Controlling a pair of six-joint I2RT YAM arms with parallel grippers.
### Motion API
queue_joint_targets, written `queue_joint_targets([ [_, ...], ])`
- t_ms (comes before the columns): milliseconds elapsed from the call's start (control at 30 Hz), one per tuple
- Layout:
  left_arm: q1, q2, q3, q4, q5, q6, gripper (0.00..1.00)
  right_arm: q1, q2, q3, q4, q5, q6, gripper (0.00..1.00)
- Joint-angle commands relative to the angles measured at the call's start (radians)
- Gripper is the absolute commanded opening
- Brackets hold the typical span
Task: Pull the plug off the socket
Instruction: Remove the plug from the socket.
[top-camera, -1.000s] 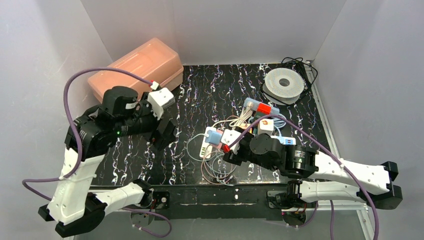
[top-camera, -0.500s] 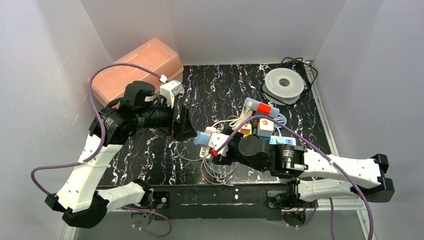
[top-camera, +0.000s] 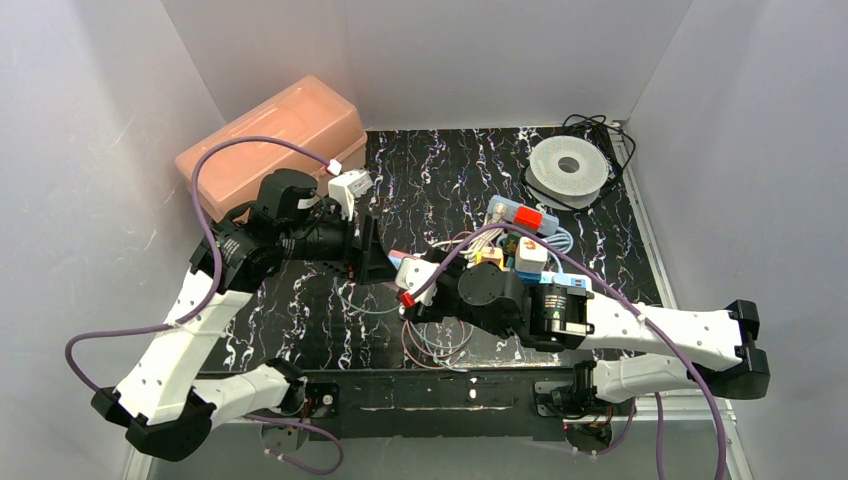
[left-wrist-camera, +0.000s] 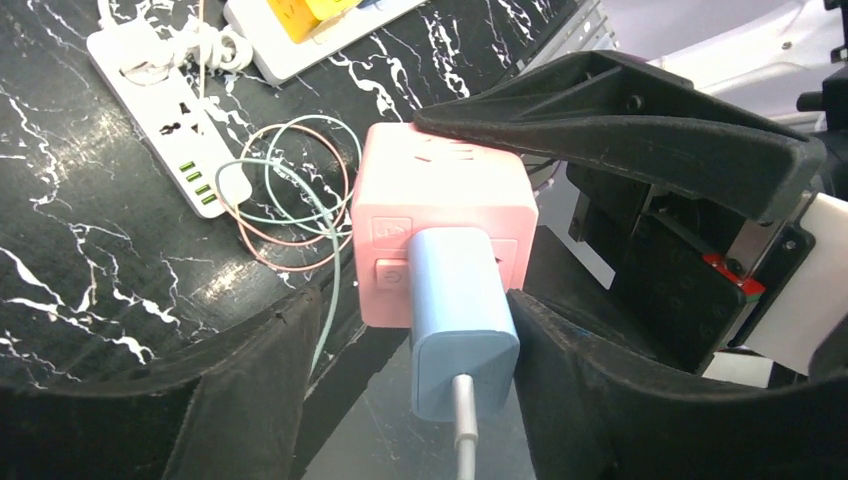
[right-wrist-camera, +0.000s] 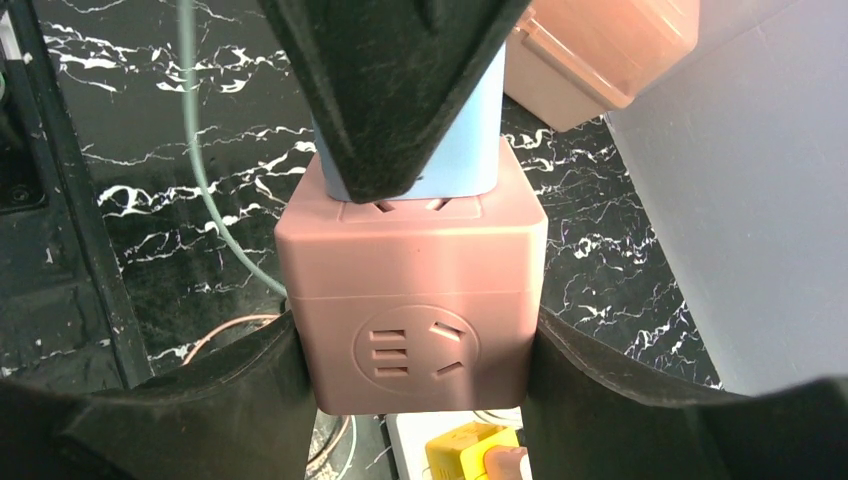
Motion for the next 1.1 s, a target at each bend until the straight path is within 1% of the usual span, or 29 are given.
queue_joint_targets([
  [0, 0.0, -0.033, -0.009, 0.0, 0.067, 0.022, 0.55, 0.006, 0.009, 0.076, 0.121, 0.008, -0.014, 0.01],
  [33, -0.001, -0.038, -0.01, 0.001, 0.059, 0.033, 0.45, 0.006, 0.013, 0.081, 0.121, 0.008, -0.014, 0.01],
  [133, -0.001, -0.044, -0.001, -0.002, 0.049, 0.062, 0.28, 0.006, 0.024, 0.083, 0.123, 0.002, -0.012, 0.01],
  [367, -0.002, -0.057, -0.014, -0.009, 0.052, 0.103, 0.08, 0.006, 0.059, 0.098, 0.148, -0.006, 0.016, 0.01],
  [400, -0.002, -0.056, -0.013, -0.011, 0.05, 0.107, 0.06, 0.007, 0.062, 0.097, 0.155, -0.009, 0.018, 0.04],
  [467, -0.002, -0.058, -0.011, -0.012, 0.047, 0.109, 0.01, 0.006, 0.059, 0.083, 0.184, -0.026, 0.02, 0.19],
  [567, -0.002, -0.059, -0.006, -0.015, 0.045, 0.111, 0.0, 0.005, 0.046, 0.053, 0.24, -0.059, 0.016, 0.59],
  [600, -0.002, -0.06, -0.005, -0.016, 0.046, 0.111, 0.0, 0.006, 0.044, 0.046, 0.273, -0.065, 0.012, 0.68],
  [633, -0.002, -0.062, -0.006, -0.016, 0.046, 0.112, 0.0, 0.006, 0.043, 0.038, 0.288, -0.071, 0.007, 0.71],
  [700, -0.002, -0.067, -0.005, -0.017, 0.046, 0.113, 0.0, 0.006, 0.04, 0.028, 0.314, -0.086, -0.006, 0.76],
  [800, -0.001, -0.07, -0.001, -0.016, 0.046, 0.112, 0.0, 0.006, 0.036, 0.013, 0.347, -0.108, -0.021, 0.8],
  [900, -0.002, -0.073, 0.001, -0.018, 0.049, 0.109, 0.0, 0.006, 0.041, 0.007, 0.358, -0.133, -0.029, 0.82],
  [1067, -0.002, -0.074, 0.01, -0.018, 0.054, 0.109, 0.0, 0.006, 0.051, -0.023, 0.373, -0.133, -0.035, 0.84],
])
